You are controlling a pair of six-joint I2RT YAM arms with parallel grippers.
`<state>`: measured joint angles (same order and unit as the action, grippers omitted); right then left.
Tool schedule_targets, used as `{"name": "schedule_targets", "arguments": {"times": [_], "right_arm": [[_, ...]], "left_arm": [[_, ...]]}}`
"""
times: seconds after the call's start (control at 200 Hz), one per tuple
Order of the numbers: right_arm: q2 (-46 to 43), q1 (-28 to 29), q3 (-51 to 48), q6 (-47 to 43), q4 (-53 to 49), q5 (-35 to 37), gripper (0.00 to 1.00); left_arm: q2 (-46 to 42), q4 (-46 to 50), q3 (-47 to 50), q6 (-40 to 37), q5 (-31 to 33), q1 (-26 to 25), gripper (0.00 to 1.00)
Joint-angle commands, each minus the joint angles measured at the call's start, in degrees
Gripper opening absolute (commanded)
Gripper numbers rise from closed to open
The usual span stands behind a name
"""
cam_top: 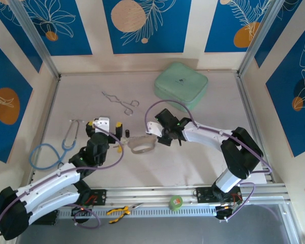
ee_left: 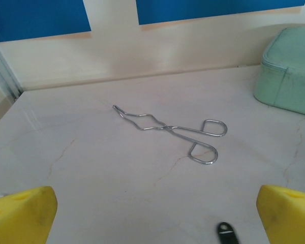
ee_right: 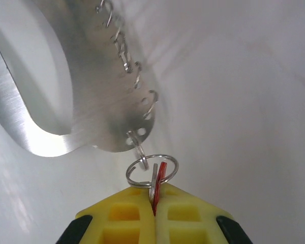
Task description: Put the keys on the keyring
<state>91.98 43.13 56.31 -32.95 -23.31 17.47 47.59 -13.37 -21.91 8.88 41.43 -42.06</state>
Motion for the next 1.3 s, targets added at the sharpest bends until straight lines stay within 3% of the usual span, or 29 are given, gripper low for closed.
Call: {"name": "schedule_targets", "arguments": {"times": [0.0, 0.39, 0.635, 0.745, 0.855, 0.975, 1.11, 1.295], "right_arm": [[-1.3, -0.9, -1.7, -4.7, -6.0, 6.3, 0.00], [2.1, -4.7, -2.5, -5.3, -12.3, 13.7, 0.06], [-0.6, -8.8, -4.6, -3.3, -12.1, 14.5, 0.27], [-5.3, -11.1, -5.2, 0.4, -9.1, 10.1, 0.32], [-15.7, -15.0, -8.2, 9.3, 0.5, -1.7, 0.34], [-28.7, -25.1, -18.5, 25.1, 21.0, -15.3, 0.45], [-30.9, -34.2, -29.6, 34.7, 41.6, -14.5, 0.51], [-18.2, -38.2, -36.2, 34.8, 61.7, -9.9, 0.48]], "left_arm": [[1.4, -4.9, 0.1, -1.0, -1.7, 1.0, 1.00], [2.4, -5.0, 0.7, -4.6, -3.1, 3.5, 1.00], [2.7, -5.2, 0.6, -5.9, -4.9, 6.8, 1.00], [3.5, -5.6, 0.6, -6.7, -6.0, 8.7, 1.00], [4.2, -6.3, 0.7, -7.4, -6.1, 11.3, 1.00], [4.4, -7.7, 1.4, -8.5, -7.7, 14.9, 1.00], [6.2, -13.3, 3.7, -11.4, -8.7, 18.5, 1.00], [14.0, -29.4, 8.9, -14.3, -7.6, 21.6, 1.00]]}}
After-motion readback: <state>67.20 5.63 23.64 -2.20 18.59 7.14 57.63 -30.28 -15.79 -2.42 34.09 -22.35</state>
